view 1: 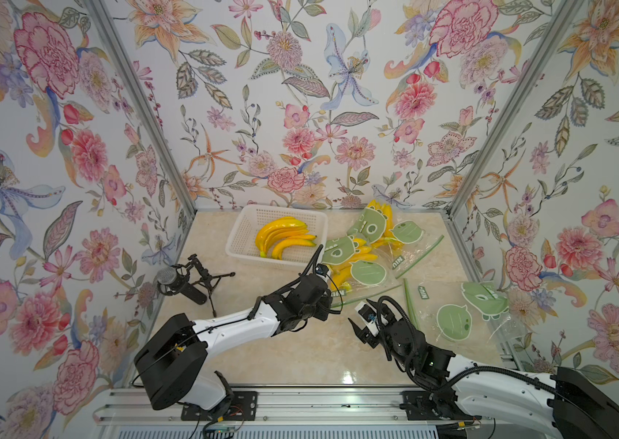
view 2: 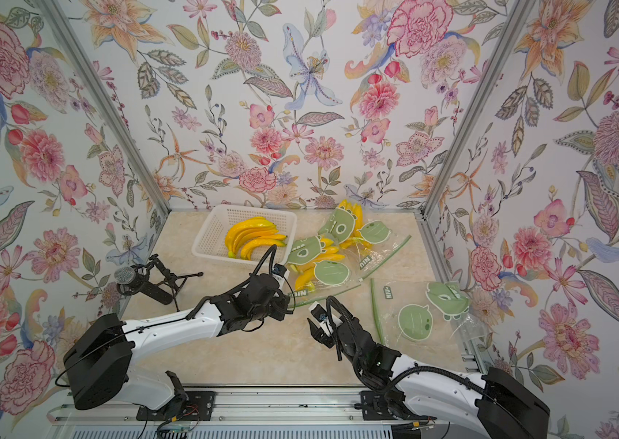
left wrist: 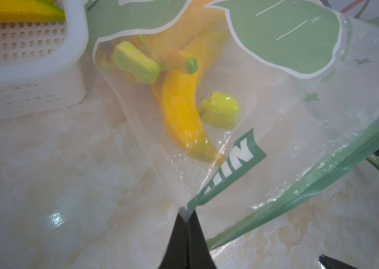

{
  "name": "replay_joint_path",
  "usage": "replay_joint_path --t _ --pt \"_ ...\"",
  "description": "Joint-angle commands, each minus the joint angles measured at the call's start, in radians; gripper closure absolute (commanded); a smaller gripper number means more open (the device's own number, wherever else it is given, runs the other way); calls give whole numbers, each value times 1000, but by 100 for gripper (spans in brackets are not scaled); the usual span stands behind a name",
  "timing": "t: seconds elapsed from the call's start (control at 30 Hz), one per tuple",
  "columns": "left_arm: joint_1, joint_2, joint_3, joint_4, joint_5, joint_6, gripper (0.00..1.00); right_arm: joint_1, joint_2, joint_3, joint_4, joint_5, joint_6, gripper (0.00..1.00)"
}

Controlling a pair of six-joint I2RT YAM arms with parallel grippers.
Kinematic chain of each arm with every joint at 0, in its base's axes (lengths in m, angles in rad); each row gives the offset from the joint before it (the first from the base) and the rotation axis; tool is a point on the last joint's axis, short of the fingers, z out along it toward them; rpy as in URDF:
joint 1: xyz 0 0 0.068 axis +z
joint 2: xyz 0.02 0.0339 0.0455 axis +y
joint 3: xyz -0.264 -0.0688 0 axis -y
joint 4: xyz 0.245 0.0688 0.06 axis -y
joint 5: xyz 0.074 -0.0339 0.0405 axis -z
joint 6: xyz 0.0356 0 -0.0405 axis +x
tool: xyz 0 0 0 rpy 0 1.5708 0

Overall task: Open the zip-top bag and take out the banana
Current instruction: Adjust the zipper food storage bag at the center of the board.

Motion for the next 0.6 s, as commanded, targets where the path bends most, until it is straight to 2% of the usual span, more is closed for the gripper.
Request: replay_joint_path --t 0.0,0.37,0.57 --pt "15 -33 -8 -42 19 23 100 11 20 11 120 47 -125 23" --pt "21 -58 -3 -57 47 29 100 7 173 49 174 93 -207 27" --pt "22 -73 -9 -65 48 29 100 -29 230 90 201 100 -212 49"
